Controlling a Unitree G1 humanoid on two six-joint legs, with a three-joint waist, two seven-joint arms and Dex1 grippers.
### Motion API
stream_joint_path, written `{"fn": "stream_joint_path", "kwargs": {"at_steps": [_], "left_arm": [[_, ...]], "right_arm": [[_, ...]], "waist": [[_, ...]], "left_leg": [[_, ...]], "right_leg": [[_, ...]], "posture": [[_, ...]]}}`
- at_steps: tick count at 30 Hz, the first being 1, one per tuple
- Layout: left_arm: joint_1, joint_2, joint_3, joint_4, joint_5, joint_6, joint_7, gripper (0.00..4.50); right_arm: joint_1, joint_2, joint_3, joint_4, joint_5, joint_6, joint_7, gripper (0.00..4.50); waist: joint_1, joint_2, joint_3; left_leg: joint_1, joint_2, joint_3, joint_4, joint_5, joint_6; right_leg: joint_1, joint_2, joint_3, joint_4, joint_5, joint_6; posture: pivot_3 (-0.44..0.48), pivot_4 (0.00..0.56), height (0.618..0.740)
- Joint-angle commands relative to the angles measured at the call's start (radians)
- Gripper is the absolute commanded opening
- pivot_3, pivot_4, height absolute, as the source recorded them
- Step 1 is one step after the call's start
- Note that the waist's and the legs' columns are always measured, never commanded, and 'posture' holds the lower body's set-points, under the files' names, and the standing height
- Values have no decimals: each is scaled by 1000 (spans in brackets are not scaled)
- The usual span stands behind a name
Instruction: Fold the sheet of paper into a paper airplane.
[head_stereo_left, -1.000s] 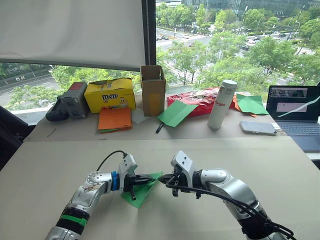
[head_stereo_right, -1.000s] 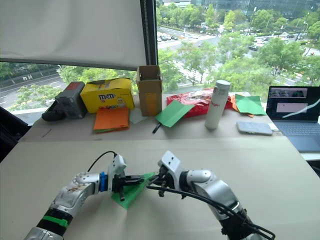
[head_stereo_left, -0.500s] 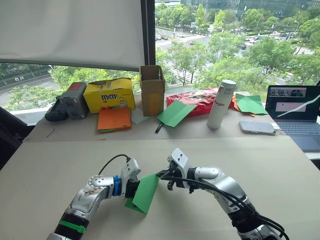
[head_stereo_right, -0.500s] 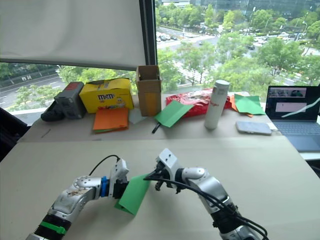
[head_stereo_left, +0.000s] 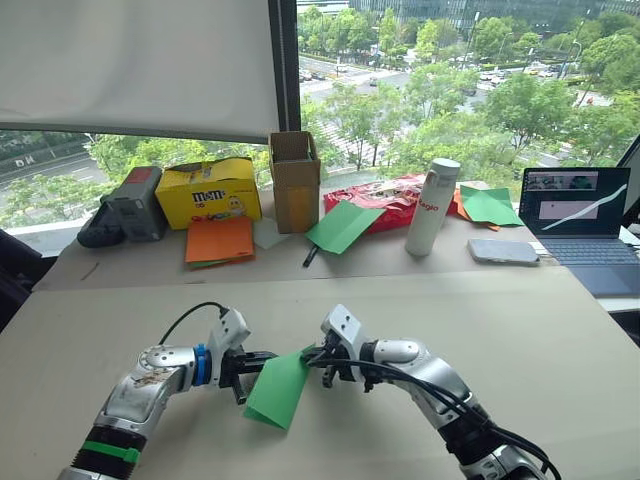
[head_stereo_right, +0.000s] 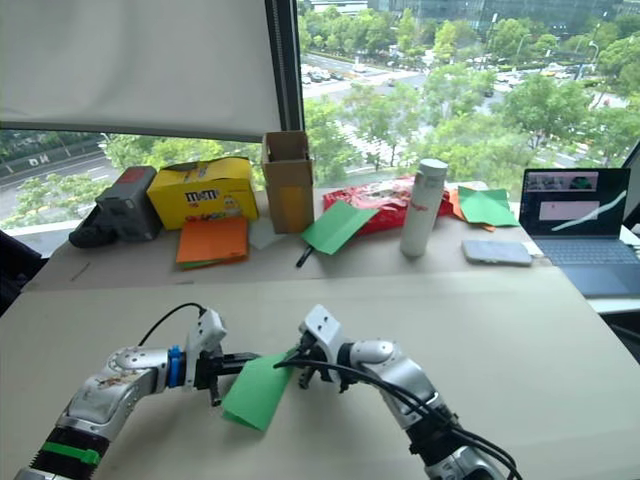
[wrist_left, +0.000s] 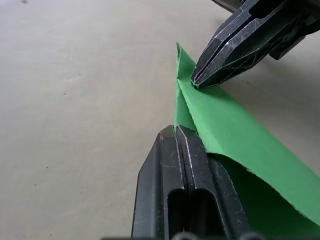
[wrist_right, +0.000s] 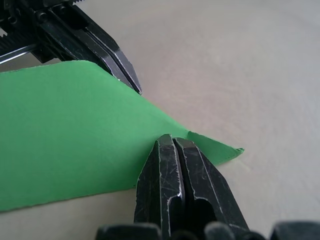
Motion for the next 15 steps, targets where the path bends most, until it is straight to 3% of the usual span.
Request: {"fn": "stream_joint_path", "kwargs": {"at_steps": [1,6,15], "left_arm": [[-57,-9,84,-3,-58,32,35,42],[-117,-77,132,-9,-143,90,63,42],[-14,-76,-30,-50,-68,38,12,42]], "right_arm": [[24,-15,38,41,-41,-1,3,0],[47,-31,37,24,-58,-1,5,0],[61,-33,-2,1,-64,1,-49,0]], "waist": [[2,0,0],[6,0,-2],[5,2,-4]], "left_leg": [[0,0,0,0,0,1],[1,-1,0,1,-1,2],[0,-2,0,1,0,-1]], "right_leg": [[0,0,0,0,0,0],[1,-1,-1,0,0,0],[1,-2,1,9,0,0]], "posture": [[0,150,740],[0,150,740],[0,150,740]]}}
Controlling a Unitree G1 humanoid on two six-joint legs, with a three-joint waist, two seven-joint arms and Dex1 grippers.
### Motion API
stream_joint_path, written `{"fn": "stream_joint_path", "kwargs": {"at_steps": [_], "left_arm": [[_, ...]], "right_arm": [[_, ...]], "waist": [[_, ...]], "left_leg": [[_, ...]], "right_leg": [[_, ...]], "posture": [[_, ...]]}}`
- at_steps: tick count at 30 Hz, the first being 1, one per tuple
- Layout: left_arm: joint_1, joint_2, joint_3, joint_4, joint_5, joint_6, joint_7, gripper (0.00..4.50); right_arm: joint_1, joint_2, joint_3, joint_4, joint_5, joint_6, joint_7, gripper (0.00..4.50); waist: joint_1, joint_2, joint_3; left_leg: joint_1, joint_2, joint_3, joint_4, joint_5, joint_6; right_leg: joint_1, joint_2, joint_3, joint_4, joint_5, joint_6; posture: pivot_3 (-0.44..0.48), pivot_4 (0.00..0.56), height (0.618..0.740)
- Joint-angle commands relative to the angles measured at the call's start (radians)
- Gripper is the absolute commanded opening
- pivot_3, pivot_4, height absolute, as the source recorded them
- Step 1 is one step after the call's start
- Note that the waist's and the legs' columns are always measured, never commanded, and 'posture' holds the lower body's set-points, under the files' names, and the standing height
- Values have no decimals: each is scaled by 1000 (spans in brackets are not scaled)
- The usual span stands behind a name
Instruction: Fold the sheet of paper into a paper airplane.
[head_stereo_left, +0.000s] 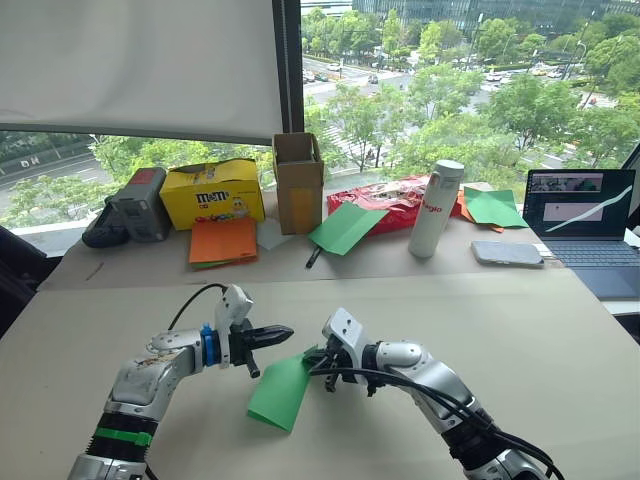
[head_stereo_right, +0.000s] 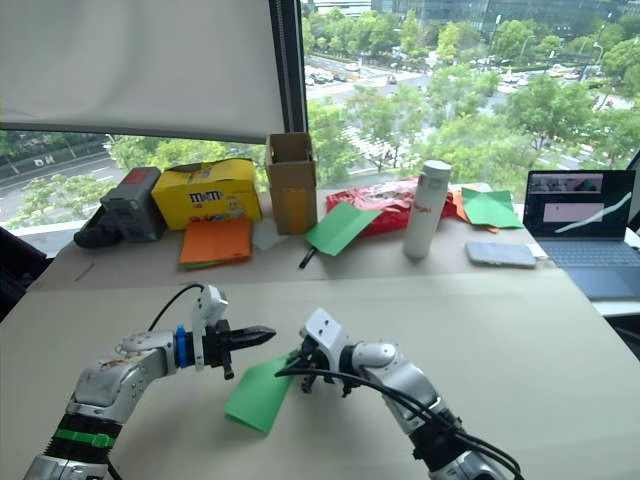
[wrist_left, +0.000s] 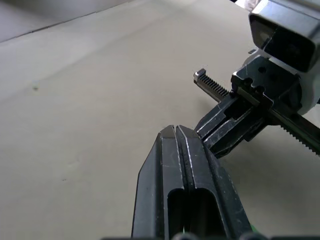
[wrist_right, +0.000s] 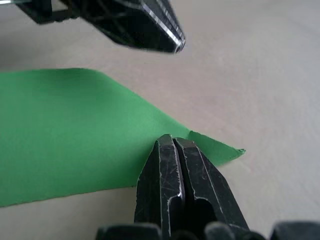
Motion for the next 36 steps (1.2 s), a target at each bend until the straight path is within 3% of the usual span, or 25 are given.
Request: {"fn": "stream_joint_path", "kwargs": {"at_steps": [1,11,22,31,36], "left_arm": [[23,12,-28,-13,28,-38,-17,42],[50,18,-87,20,95,-105,-26,42],[56,38,-80,23,113,-129,-34,42],[49,28,-75,31,114,-137,-26,42],[7,-48,15,3,3,-67,24,42]], "right_arm": [[23,-12,-7,34,-37,20,-38,0],[32,0,-19,36,-24,-22,-50,0],[24,1,-106,254,-48,-207,-128,0],[22,21,-124,211,11,-258,-61,0],[46,20,-76,225,-36,-255,-58,0]], "waist": [[3,0,0],[6,0,0],[17,0,0],[24,0,0],[23,0,0]], "left_leg": [[0,0,0,0,0,0],[1,-1,0,0,-2,4],[4,-2,0,0,-3,5],[3,-3,0,1,-3,5],[1,-2,0,1,-2,5]], "right_leg": [[0,0,0,-1,0,0],[-1,0,0,-3,0,0],[0,-1,0,-4,0,0],[0,-1,0,-3,0,0],[0,-1,0,-1,0,0]], "posture": [[0,150,740],[0,150,740],[0,150,740],[0,150,740],[0,150,740]]}}
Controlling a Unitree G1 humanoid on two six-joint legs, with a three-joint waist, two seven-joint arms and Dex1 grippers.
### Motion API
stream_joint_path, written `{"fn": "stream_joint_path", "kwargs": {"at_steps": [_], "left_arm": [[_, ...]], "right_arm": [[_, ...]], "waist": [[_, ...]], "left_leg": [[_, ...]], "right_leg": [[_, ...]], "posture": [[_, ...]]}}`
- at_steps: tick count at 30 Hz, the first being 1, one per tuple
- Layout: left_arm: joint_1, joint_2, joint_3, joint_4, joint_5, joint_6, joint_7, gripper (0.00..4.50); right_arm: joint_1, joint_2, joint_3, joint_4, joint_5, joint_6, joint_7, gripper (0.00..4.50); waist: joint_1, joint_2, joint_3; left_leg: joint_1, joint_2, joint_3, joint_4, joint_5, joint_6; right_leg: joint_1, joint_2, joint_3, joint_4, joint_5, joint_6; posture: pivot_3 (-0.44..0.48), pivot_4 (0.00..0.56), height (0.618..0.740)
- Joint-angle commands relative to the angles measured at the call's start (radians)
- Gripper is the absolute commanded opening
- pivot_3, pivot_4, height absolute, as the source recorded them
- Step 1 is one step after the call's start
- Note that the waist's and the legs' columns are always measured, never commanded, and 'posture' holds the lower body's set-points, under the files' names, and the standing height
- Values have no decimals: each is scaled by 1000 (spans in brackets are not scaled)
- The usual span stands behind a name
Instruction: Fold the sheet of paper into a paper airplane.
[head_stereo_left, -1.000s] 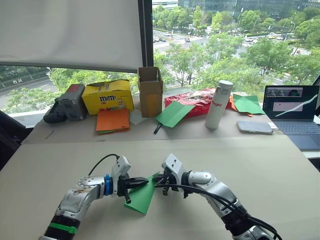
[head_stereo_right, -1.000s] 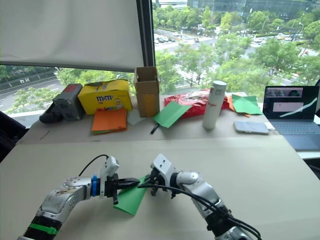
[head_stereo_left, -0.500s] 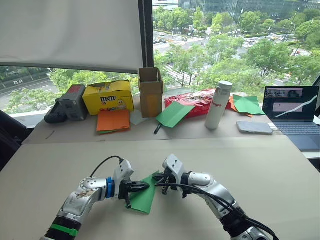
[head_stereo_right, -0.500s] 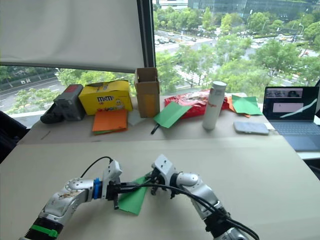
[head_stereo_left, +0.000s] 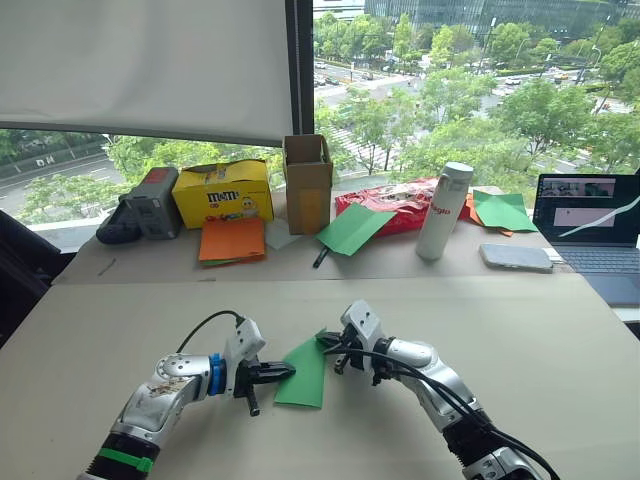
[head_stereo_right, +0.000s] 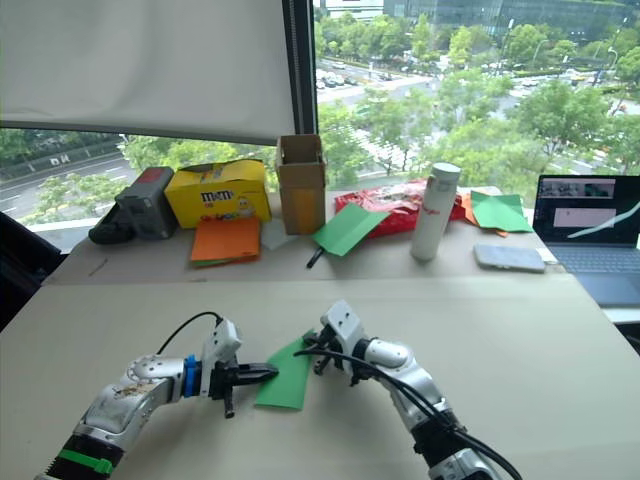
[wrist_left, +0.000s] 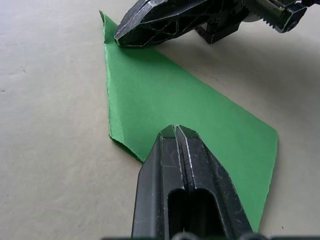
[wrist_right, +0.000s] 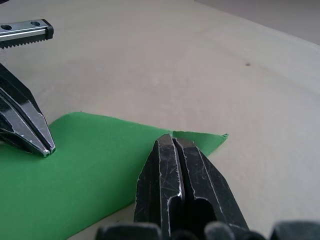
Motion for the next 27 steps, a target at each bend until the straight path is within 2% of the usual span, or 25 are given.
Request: {"fn": "stream_joint_path", "kwargs": {"at_steps": [1,4,13,21,27], "left_arm": [[-43,-38,71,-34,-86,38,28,42],[-53,-50,51,-40,-68,22,31,42],[-57,-44,-74,139,147,-139,84,42],[-57,-70,-72,208,166,-178,109,42],[-49,-72,-72,196,161,-172,106,42]], "right_arm": [[41,-9,29,34,-43,24,3,0],[49,-1,32,40,-46,25,0,0],[52,6,13,12,-54,27,-9,0],[53,9,-27,-61,-40,-76,-5,0],[-13,18,-38,-15,-49,-133,4,0]], "waist": [[-1,0,0],[-4,0,0],[-5,0,-1],[2,2,-1],[-1,3,-1]], "left_leg": [[0,0,0,0,0,0],[0,0,0,0,1,-2],[2,0,0,0,2,-4],[10,1,0,-1,-2,3],[10,1,0,-1,-2,3]], "right_leg": [[0,0,0,1,0,0],[1,0,0,1,0,0],[3,1,0,-1,0,0],[13,1,-1,-10,0,0],[13,1,-1,-10,0,0]], "posture": [[0,150,740],[0,150,740],[0,150,740],[0,150,740],[0,150,740]]}}
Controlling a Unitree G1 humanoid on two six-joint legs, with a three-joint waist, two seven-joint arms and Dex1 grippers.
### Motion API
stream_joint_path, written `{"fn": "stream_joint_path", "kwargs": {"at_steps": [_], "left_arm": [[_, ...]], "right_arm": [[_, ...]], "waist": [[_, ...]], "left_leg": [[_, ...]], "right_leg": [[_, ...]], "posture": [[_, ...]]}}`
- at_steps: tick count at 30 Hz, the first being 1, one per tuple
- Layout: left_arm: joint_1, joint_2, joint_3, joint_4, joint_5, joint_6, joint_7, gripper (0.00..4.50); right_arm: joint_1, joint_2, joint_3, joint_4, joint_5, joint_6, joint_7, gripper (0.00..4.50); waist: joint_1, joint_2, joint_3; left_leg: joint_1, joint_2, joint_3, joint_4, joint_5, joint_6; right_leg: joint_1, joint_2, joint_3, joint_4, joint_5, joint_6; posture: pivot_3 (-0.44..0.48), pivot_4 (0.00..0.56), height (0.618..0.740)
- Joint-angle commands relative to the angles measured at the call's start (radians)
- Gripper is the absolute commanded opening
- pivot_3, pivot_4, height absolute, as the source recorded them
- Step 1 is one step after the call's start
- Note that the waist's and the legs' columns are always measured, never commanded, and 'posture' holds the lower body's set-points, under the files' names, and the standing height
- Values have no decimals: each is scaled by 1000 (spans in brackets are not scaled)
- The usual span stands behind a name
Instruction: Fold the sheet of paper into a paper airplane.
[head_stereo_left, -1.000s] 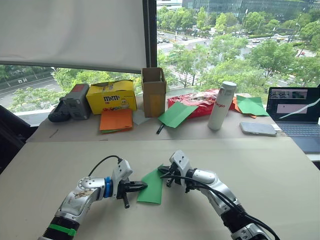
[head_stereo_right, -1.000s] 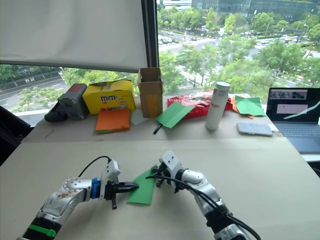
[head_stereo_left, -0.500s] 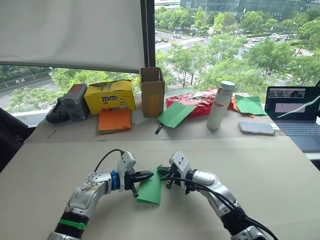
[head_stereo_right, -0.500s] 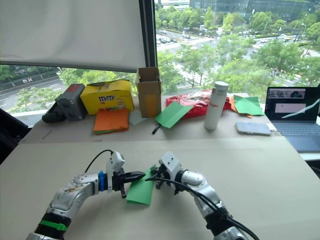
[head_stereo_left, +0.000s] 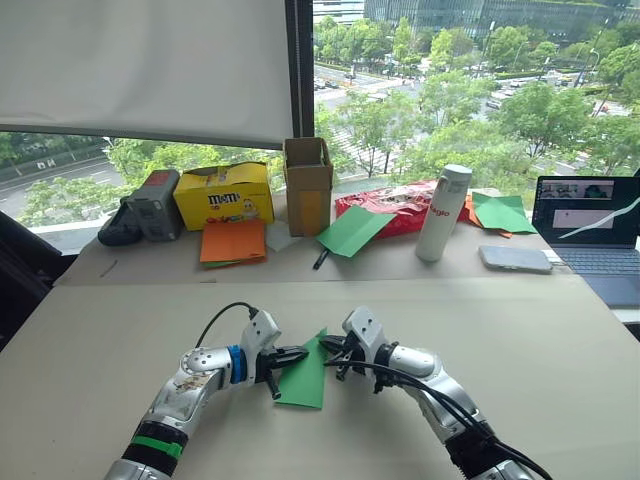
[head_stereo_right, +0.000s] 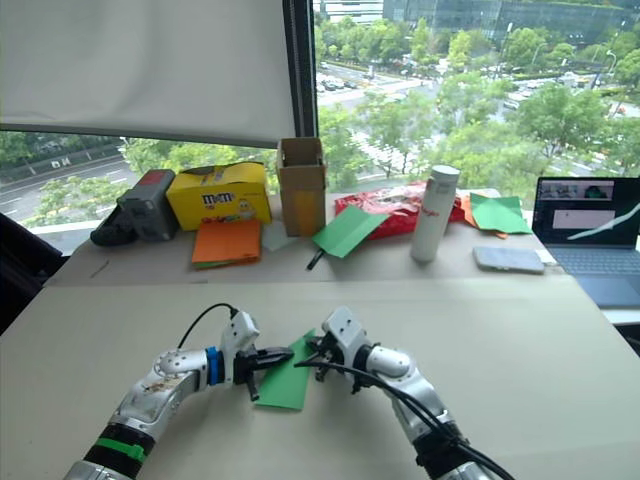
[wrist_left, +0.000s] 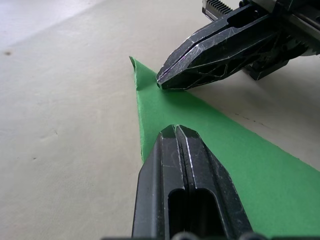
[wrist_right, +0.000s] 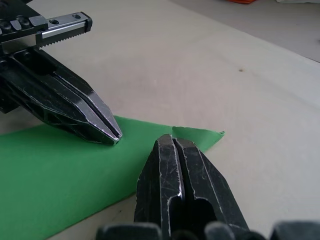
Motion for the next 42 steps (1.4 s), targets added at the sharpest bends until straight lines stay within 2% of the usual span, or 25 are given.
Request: {"fn": "stream_joint_path", "kwargs": {"at_steps": [1,11,19,22,27,32,34,42], "left_arm": [[23,5,-13,34,38,23,26,42],[28,8,-12,24,35,29,22,42],[34,8,-12,11,29,39,25,42],[33,8,-12,12,29,38,23,42],[31,11,-6,15,30,37,19,42],[33,11,-5,11,30,38,21,42],[34,10,-5,8,30,39,22,42],[38,17,-1,6,29,39,21,42]], "right_arm": [[-51,10,-17,21,-8,-50,7,0],[-77,26,-11,293,-70,-98,-26,0],[-125,47,-132,247,-5,-143,-101,0],[-132,59,-162,186,40,-126,-71,0],[-72,38,-96,77,36,-43,25,0],[-52,32,-51,131,-36,20,-15,0],[-54,10,3,167,-99,62,-13,0],[-61,-4,13,129,-129,73,-43,0]], "waist": [[0,0,0],[-4,0,0],[-4,1,0],[-4,1,0],[-7,2,0],[-9,2,0],[-10,2,0],[-13,2,0]], "left_leg": [[0,0,0,0,0,0],[3,1,0,-1,0,0],[3,0,0,-1,-1,1],[1,0,0,-1,0,1],[-3,1,0,-1,0,-1],[-3,1,0,-1,0,0],[-2,1,0,-1,0,0],[3,2,0,-2,-1,1]], "right_leg": [[0,0,0,0,0,0],[1,0,0,0,0,0],[1,0,1,0,0,0],[0,-1,1,0,0,0],[0,0,1,0,0,0],[0,-1,1,0,0,0],[0,0,1,0,0,0],[1,0,1,-1,0,0]], "posture": [[0,150,740],[0,150,740],[0,150,740],[0,150,740],[0,150,740],[0,150,740],[0,150,740],[0,150,740]]}}
